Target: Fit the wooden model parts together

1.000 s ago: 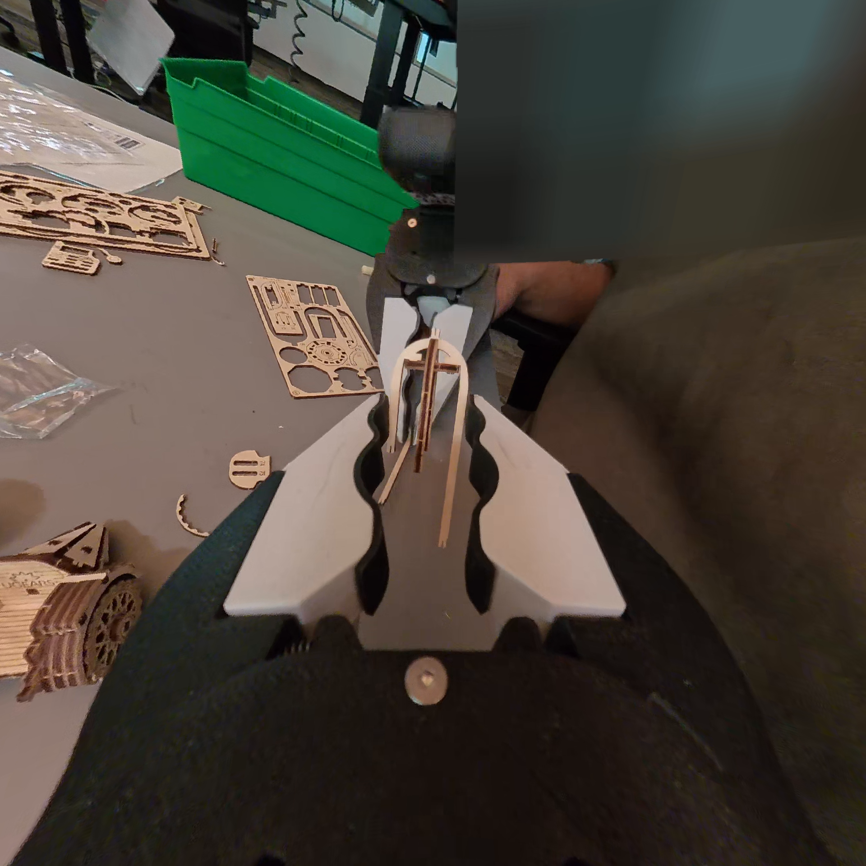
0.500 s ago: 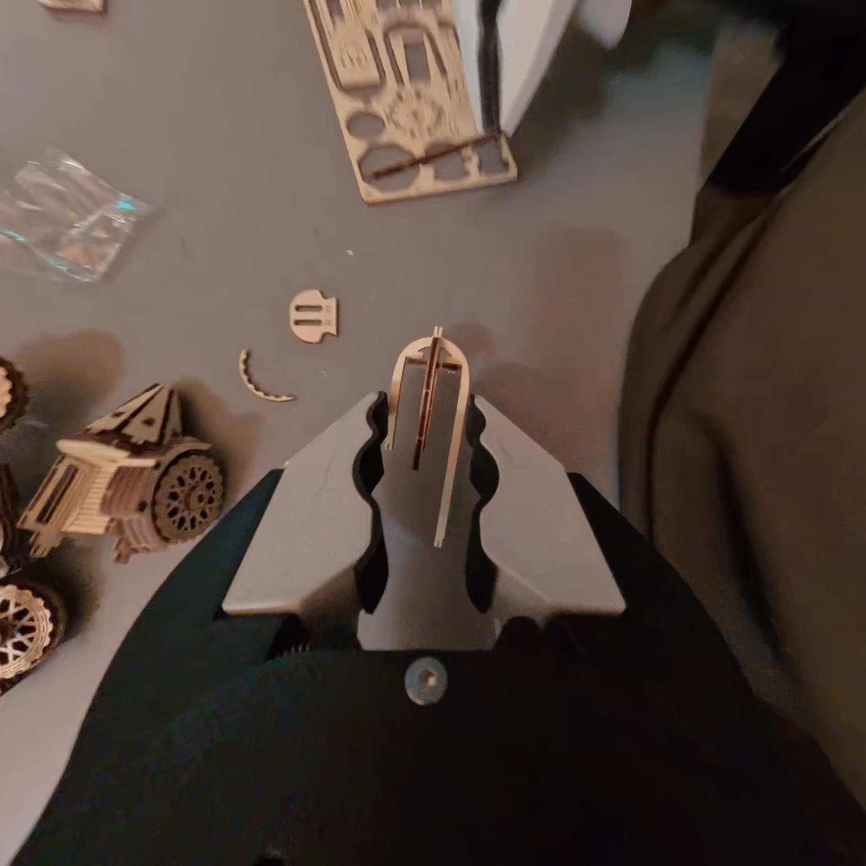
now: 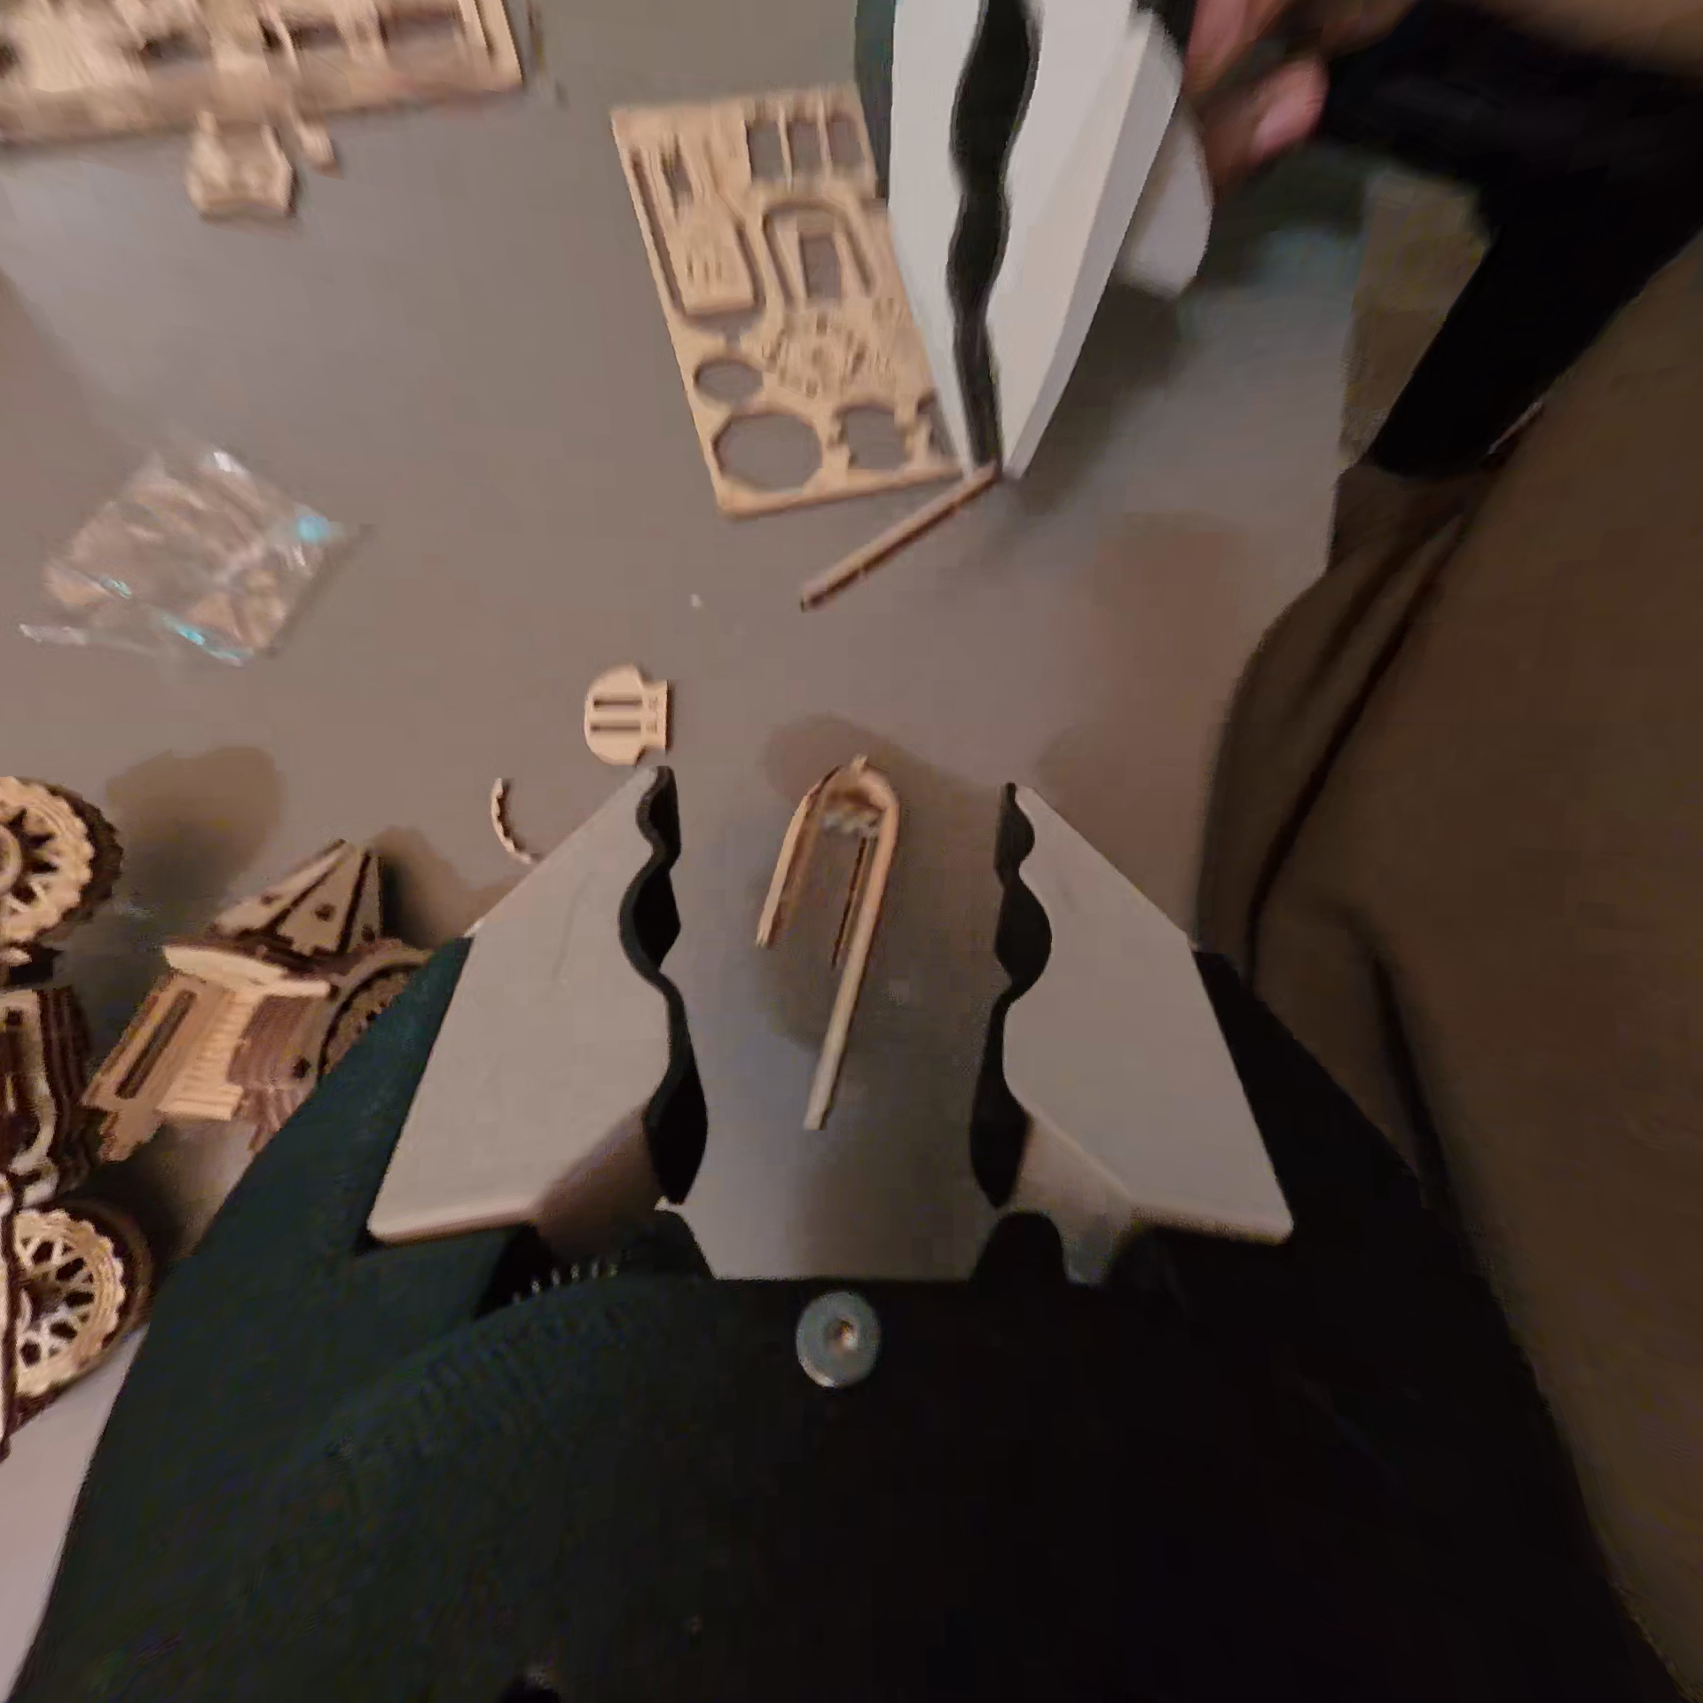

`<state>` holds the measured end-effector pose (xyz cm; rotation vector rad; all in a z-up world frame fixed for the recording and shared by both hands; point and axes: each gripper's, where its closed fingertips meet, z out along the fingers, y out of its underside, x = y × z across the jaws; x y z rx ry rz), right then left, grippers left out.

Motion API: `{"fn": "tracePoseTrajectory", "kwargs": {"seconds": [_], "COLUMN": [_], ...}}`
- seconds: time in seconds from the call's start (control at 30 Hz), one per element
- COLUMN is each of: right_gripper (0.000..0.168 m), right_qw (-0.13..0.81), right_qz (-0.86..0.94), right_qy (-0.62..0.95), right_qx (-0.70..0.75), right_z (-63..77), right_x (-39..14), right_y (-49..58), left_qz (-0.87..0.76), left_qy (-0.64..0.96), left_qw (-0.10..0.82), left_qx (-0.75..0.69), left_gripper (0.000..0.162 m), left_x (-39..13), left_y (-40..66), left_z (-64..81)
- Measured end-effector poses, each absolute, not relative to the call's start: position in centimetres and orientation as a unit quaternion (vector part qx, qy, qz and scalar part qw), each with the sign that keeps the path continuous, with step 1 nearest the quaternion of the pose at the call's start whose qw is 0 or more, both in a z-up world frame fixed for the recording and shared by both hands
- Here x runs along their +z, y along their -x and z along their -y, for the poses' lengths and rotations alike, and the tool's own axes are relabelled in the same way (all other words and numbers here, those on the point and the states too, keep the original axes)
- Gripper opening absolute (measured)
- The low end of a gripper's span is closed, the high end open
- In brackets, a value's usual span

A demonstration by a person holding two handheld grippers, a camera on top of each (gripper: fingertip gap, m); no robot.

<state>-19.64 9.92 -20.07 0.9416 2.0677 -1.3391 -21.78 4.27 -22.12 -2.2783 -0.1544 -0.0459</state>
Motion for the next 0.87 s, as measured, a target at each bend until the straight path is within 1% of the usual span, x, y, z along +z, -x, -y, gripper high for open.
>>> {"fn": "tracePoseTrajectory", "kwargs": {"seconds": [0.03,0.13,0.23,0.33,0.37,0.47,0.53,0.6,0.63,0.7,0.8,0.87], "right_gripper": [0.002,0.002,0.002,0.002,0.002,0.002,0.005,0.015,0.017,0.026,0.027,0.026], "right_qw": [0.257,0.285,0.306,0.325,0.330,0.335,0.325,0.304,0.292,0.243,0.113,0.009], "right_qz": [-0.759,-0.761,-0.763,-0.754,-0.750,-0.738,-0.729,-0.715,-0.707,-0.699,-0.729,-0.762], "right_qy": [-0.339,-0.315,-0.294,-0.287,-0.289,-0.298,-0.309,-0.313,-0.311,-0.304,-0.261,-0.217], "right_qx": [-0.493,-0.490,-0.487,-0.493,-0.495,-0.504,-0.518,-0.546,-0.564,-0.600,-0.623,-0.611], "right_z": [-9.8,-9.1,-8.4,-8.1,-8.1,-8.2,-8.5,-8.9,-9.3,-10.0,-10.9,-11.3], "right_x": [-19.9,-19.6,-19.4,-18.9,-18.8,-18.6,-18.3,-17.3,-16.6,-15.3,-14.2,-14.1], "right_y": [19.3,18.1,17.0,16.6,16.6,17.0,17.8,18.8,19.4,20.6,21.9,22.2], "left_qz": [0.057,0.044,0.034,0.021,0.016,0.014,0.021,0.065,0.087,0.159,0.303,0.353], "left_qy": [0.894,0.863,0.857,0.852,0.848,0.840,0.829,0.810,0.799,0.767,0.664,0.587], "left_qw": [0.443,0.501,0.510,0.515,0.520,0.528,0.540,0.559,0.567,0.584,0.609,0.614], "left_qx": [-0.024,-0.050,-0.069,-0.096,-0.102,-0.123,-0.147,-0.162,-0.178,-0.214,-0.311,-0.393], "left_gripper": [0.067,0.049,0.035,0.013,0.009,0.005,0.002,0.001,0.001,0.001,0.001,0.001], "left_x": [-21.0,-18.6,-18.4,-18.2,-18.0,-17.6,-17.1,-16.4,-16.1,-15.6,-14.4,-13.5], "left_y": [21.6,20.6,19.9,19.0,18.8,18.5,18.4,19.5,19.9,21.5,23.9,24.3], "left_z": [-4.6,-5.5,-5.7,-5.8,-5.8,-5.6,-5.6,-5.7,-5.7,-5.8,-5.7,-5.6]}}
